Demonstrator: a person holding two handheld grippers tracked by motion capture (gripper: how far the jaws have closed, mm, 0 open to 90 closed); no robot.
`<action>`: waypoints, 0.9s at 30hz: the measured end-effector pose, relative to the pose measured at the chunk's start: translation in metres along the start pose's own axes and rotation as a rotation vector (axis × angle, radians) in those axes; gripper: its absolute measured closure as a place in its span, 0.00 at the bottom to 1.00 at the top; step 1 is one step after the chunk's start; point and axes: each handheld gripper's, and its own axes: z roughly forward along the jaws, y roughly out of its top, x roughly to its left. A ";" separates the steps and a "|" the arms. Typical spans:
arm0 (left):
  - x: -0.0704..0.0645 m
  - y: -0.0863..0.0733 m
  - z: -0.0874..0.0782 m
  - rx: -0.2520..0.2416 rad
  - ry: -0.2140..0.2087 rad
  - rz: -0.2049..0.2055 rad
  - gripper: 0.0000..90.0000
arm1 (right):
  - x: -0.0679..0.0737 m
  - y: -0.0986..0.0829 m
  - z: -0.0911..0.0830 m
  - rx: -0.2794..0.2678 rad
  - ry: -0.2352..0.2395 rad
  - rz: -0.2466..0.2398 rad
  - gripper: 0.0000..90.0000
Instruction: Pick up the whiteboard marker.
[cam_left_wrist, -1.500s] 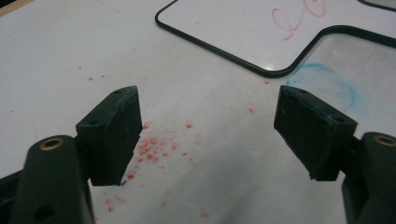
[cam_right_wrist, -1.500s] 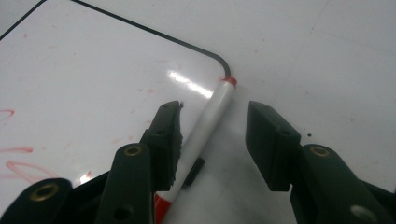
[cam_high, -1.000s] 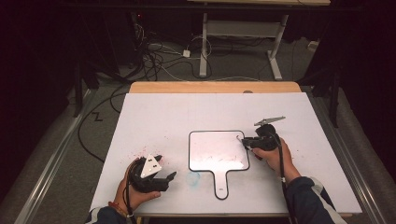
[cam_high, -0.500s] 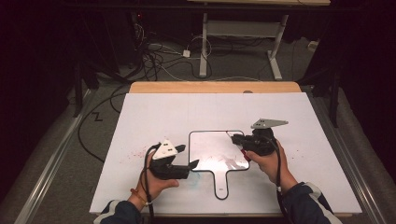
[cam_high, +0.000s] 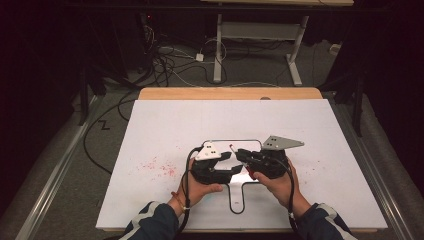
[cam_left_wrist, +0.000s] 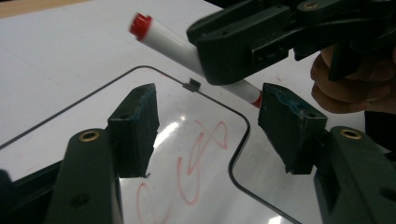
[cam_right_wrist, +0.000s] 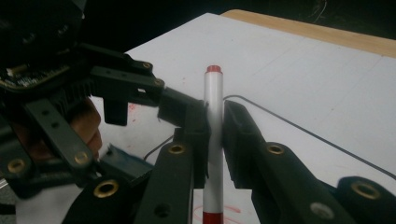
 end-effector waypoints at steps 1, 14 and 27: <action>0.000 0.000 0.000 0.000 0.000 0.000 0.45 | 0.000 0.000 0.000 -0.006 0.009 0.001 0.90; -0.003 0.002 0.005 0.008 0.038 0.051 0.76 | 0.010 -0.002 0.002 -0.025 -0.015 -0.029 0.90; 0.003 -0.007 0.002 0.011 0.116 0.105 0.87 | 0.013 -0.003 -0.006 -0.068 -0.064 -0.040 0.70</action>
